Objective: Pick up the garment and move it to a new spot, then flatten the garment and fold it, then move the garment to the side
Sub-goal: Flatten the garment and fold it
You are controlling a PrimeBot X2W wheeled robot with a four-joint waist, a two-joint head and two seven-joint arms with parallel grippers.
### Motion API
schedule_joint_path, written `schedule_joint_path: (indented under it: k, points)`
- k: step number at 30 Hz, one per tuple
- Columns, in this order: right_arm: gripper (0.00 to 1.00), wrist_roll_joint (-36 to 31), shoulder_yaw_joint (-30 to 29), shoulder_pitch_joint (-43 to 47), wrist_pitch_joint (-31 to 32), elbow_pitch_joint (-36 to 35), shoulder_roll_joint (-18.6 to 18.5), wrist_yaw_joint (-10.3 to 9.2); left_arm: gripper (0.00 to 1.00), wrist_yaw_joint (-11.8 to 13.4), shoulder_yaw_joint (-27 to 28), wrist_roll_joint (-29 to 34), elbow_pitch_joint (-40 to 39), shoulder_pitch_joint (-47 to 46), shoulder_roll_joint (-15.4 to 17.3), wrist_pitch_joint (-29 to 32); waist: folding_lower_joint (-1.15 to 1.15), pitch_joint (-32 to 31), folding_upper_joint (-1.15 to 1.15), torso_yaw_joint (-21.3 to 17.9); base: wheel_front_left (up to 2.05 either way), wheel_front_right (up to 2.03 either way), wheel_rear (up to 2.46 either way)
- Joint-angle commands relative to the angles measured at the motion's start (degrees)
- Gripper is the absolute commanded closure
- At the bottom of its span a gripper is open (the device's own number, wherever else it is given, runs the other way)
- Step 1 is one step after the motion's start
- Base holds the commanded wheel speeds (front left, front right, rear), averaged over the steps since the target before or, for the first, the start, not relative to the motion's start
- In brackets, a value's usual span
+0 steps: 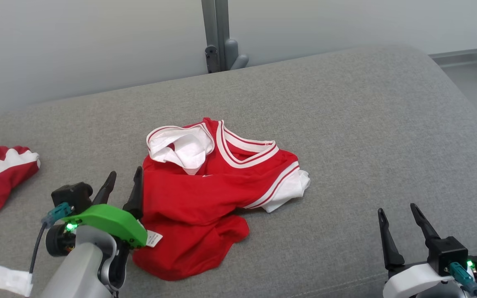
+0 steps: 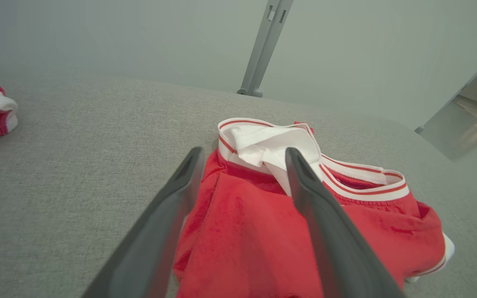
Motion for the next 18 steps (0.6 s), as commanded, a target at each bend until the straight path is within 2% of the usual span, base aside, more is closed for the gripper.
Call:
schedule_joint_path:
  k: [1, 6, 11, 16, 18]
  points:
    - [0.0, -0.41, -0.39, 0.91, -0.18, -0.62, -0.11, -0.01, 0.0, 1.25, 1.18, 1.15, -2.47, 2.81, 0.96, -0.46, 0.0, -1.68, 0.44, 1.58, 0.0, 0.0, 0.0]
    - [0.0, -0.55, -1.53, 1.83, -0.18, -1.31, -0.11, 0.0, 0.0, 5.25, 6.51, 4.2, -14.84, 13.27, 2.1, -0.34, 0.0, -2.96, 0.44, 3.06, 0.0, 0.0, 0.0]
    - [0.0, -0.58, -1.92, 2.34, -0.18, -1.53, -0.13, -0.01, 0.0, 7.22, 10.15, 6.06, -22.64, 21.32, 1.72, -0.36, 0.0, -3.44, 0.44, 3.99, 0.0, 0.0, 0.0]
    - [0.0, -0.22, -2.53, 2.98, -0.18, -1.66, -0.12, 0.0, 0.0, 7.48, 13.6, 9.83, -28.5, 29.79, 0.2, -0.36, 0.0, -3.84, 0.44, 4.92, 0.0, 0.0, 0.0]
    - [0.0, 0.05, -2.72, 3.15, -0.18, -1.72, -0.13, -0.01, 0.0, 6.53, 14.89, 11.54, -29.92, 32.14, -0.7, -0.36, 0.0, -3.75, 0.44, 5.2, 0.0, 0.0, 0.0]
